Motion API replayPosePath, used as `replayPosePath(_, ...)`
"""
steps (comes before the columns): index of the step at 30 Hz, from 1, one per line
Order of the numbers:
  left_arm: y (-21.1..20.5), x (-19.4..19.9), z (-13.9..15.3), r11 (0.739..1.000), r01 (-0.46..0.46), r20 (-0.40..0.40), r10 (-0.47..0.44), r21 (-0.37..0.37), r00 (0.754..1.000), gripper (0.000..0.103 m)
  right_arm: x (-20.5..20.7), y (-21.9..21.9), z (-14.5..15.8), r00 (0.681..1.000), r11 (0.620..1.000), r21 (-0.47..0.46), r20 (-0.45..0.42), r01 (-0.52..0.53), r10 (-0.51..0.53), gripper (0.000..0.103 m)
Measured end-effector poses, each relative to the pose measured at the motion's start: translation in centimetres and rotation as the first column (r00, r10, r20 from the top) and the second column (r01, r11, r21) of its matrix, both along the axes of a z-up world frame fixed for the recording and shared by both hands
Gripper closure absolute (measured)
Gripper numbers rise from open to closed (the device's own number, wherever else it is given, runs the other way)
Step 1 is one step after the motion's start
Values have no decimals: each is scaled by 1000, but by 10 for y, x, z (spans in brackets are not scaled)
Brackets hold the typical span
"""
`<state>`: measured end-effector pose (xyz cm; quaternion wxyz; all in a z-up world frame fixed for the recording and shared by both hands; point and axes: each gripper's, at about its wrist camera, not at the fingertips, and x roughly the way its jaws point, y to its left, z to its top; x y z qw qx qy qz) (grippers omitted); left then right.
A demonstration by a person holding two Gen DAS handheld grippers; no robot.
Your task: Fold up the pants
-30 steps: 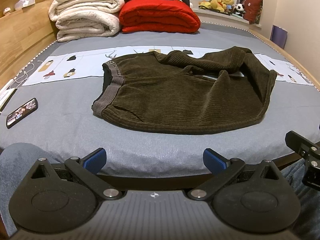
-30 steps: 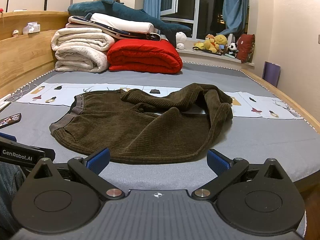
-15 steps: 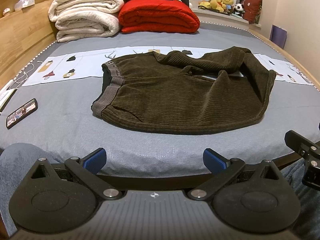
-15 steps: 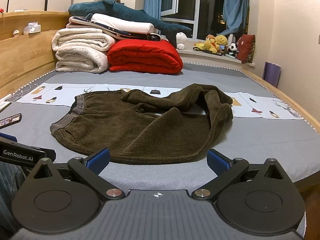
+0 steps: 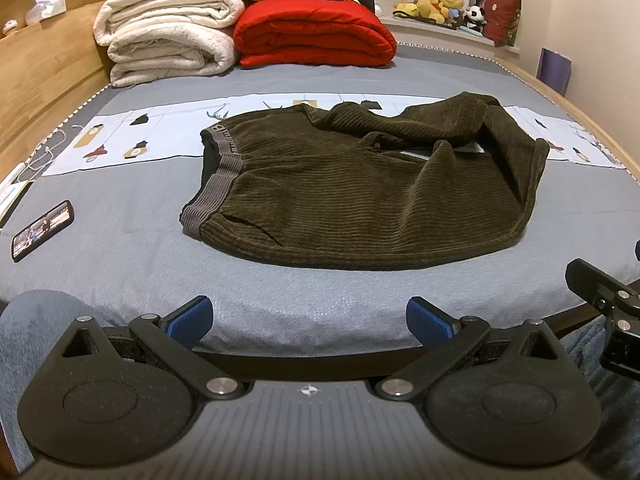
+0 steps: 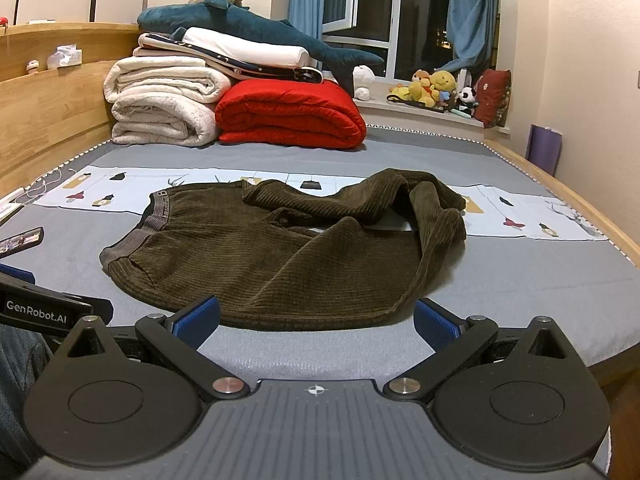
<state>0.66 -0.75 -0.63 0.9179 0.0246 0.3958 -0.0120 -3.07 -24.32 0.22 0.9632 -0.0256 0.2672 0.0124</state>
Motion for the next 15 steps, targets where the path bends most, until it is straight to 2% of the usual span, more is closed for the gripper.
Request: replayPosePath(15,0,0,1,1000,-2,-2,2,-2,1000,0,1,-1,1,1000,1000,1,-4,-3,3,1)
